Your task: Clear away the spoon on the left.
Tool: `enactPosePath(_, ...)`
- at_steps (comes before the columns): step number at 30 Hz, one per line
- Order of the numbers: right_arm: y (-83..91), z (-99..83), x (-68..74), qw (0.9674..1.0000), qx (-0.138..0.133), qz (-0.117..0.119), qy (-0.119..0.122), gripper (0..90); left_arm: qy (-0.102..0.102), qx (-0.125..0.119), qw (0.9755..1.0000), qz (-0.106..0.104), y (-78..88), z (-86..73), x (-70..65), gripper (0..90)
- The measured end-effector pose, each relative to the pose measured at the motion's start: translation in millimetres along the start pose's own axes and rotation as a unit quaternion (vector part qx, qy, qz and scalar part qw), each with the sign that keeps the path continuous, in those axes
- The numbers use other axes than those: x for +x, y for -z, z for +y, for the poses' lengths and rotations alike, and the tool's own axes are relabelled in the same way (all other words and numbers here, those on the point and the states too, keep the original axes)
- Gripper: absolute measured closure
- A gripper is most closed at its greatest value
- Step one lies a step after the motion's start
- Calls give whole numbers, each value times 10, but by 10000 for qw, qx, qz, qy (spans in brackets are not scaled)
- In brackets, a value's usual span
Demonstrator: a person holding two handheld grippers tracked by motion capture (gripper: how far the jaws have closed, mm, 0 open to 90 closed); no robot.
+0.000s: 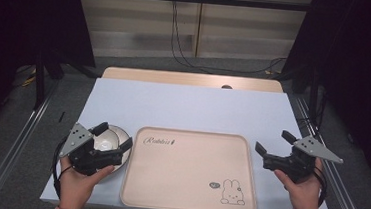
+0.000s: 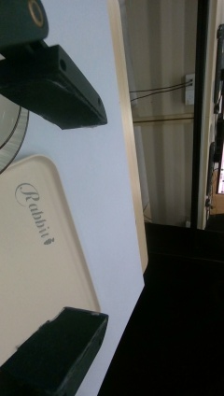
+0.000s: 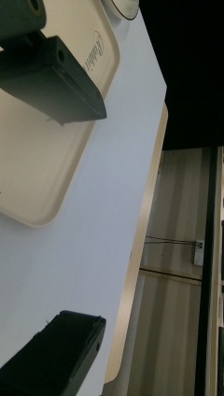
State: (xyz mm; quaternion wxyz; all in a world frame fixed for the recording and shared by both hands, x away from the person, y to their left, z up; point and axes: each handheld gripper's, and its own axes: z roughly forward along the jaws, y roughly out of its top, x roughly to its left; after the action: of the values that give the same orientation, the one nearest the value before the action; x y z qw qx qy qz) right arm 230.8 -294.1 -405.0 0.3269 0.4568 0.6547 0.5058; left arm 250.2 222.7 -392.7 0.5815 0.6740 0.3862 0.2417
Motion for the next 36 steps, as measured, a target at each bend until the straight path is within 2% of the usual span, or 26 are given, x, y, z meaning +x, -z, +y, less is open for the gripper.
enactPosePath(4,-17,-13,10,10000,39,56,58,20,43,-10,10000,54,20,-5,18,54)
enactPosePath(11,-31,-29,18,9998,63,67,152,19,3,67,9997,252,69,-60,67,55)
enactPosePath(13,-21,-34,3,9998,62,73,146,19,45,71,9997,246,88,-80,88,58)
enactPosePath(15,-20,-39,-3,9998,58,67,165,19,1,152,9992,365,106,-101,95,58)
enactPosePath(21,-24,-63,-22,9997,82,117,196,18,87,188,9989,425,200,-165,148,58)
enactPosePath(24,-39,-66,-19,9997,85,99,217,17,103,231,9984,498,250,-196,161,59)
enactPosePath(25,-47,-65,-21,9996,80,131,235,18,97,245,9980,583,267,-208,161,59)
enactPosePath(28,-69,-68,-5,9995,96,139,255,18,143,273,9977,610,316,-262,175,59)
enactPosePath(30,-93,-70,7,9993,104,184,303,18,142,303,9968,725,354,-290,186,59)
enactPosePath(32,-111,-71,15,9994,110,177,277,19,206,336,9964,748,416,-325,209,59)
enactPosePath(36,-131,-68,24,9994,109,206,269,22,198,366,9960,793,463,-359,212,59)
